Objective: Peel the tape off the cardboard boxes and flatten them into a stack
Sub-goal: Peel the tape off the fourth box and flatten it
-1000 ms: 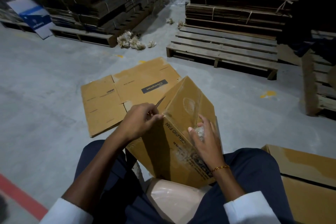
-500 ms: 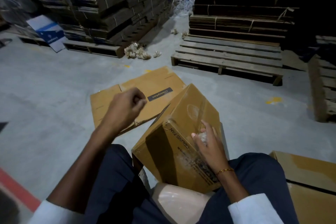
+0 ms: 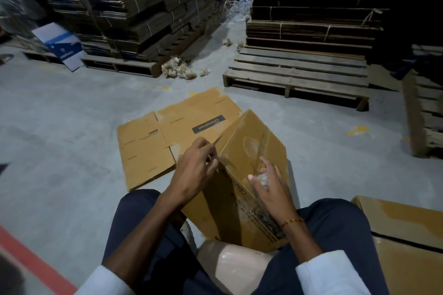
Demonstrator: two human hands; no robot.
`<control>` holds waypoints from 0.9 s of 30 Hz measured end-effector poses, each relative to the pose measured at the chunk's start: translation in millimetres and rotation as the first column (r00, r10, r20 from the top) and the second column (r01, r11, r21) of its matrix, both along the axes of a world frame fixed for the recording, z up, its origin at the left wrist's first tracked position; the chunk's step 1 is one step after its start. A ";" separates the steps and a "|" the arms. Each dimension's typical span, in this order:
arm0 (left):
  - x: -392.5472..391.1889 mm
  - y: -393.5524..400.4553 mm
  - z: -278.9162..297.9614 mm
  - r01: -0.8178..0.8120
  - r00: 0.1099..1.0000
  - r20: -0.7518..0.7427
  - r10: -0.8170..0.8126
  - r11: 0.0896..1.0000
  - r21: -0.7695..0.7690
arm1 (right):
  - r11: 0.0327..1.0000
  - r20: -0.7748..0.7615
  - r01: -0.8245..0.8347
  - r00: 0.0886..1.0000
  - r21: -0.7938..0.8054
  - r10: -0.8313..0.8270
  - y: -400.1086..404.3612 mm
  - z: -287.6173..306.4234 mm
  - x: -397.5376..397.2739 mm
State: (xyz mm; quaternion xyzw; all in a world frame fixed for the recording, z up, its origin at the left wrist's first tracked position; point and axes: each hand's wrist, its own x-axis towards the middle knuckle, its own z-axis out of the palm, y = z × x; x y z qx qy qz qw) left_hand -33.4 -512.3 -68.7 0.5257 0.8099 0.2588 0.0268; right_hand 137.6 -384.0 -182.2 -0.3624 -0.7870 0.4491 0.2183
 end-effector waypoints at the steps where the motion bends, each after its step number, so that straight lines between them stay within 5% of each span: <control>1: 1.6 -1.9 -1.6 0.003 1.000 0.019 -0.003 1.000 0.025 | 1.000 0.004 0.001 1.000 0.004 -0.001 0.4 0.1 0.1; 7: 1.7 -7.5 -10.9 -0.031 0.999 0.041 0.028 0.998 0.058 | 0.998 0.039 -0.031 0.999 0.054 0.029 1.0 0.8 -0.9; 10: 2.8 -12.1 -11.8 -0.052 0.998 0.035 0.050 0.996 0.070 | 0.950 0.156 -0.041 0.988 0.310 -0.008 -0.2 12.7 -1.5; 14: 2.6 -18.4 -14.2 -0.006 1.000 0.022 0.004 0.995 0.102 | 0.862 0.084 -0.101 0.994 0.496 0.068 -8.7 48.3 -11.4; 18: 7.8 -19.1 -13.4 0.001 0.972 -0.235 -0.017 0.998 -0.069 | 0.861 0.036 -0.253 0.964 0.442 0.264 -26.8 66.6 -36.5; 21: 7.9 -18.1 -8.8 -0.017 0.926 -0.377 -0.035 0.991 -0.134 | 0.873 -0.029 -0.218 0.966 0.437 0.255 -30.7 67.2 -52.4; 27: 5.5 -20.3 -9.8 -0.092 0.957 -0.277 0.084 0.996 -0.018 | 0.918 -0.193 -0.091 0.965 0.386 0.177 -30.9 60.4 -60.3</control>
